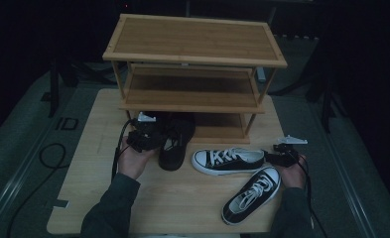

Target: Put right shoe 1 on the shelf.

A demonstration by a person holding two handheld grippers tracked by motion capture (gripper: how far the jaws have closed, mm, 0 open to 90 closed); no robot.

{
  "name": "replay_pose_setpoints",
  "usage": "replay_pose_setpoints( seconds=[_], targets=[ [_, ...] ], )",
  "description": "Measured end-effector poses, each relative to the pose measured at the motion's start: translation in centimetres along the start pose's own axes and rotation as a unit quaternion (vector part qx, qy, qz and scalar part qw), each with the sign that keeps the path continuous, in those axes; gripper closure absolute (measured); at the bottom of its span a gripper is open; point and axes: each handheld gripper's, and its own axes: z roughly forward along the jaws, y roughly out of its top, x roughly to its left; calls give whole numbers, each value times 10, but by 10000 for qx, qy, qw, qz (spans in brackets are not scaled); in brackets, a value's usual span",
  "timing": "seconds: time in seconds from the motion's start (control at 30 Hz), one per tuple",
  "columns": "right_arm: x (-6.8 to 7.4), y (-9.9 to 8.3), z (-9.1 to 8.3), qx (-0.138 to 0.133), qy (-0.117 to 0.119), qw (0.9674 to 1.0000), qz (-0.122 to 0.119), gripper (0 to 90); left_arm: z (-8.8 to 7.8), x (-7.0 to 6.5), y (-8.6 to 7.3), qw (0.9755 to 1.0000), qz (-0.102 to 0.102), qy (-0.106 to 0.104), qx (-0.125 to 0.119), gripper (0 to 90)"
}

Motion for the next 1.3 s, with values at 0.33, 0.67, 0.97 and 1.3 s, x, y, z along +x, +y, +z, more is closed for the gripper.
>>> replay_pose_setpoints(
  seconds=[0.33,0.67,0.97,1.3],
  targets=[
    [0,0,0,0,-1,10000,0,349,-14,-6,-10,9993,364,41,-5,894],
    [0,0,0,0,-1,10000,0,349,-17,-6,-23,9976,670,-15,166,899],
    [0,0,0,0,-2,10000,1,350,0,0,-46,9965,680,-50,490,899],
    [0,0,0,-1,-1,10000,5,350,22,-1,-68,9929,731,-23,938,899]
  ],
)
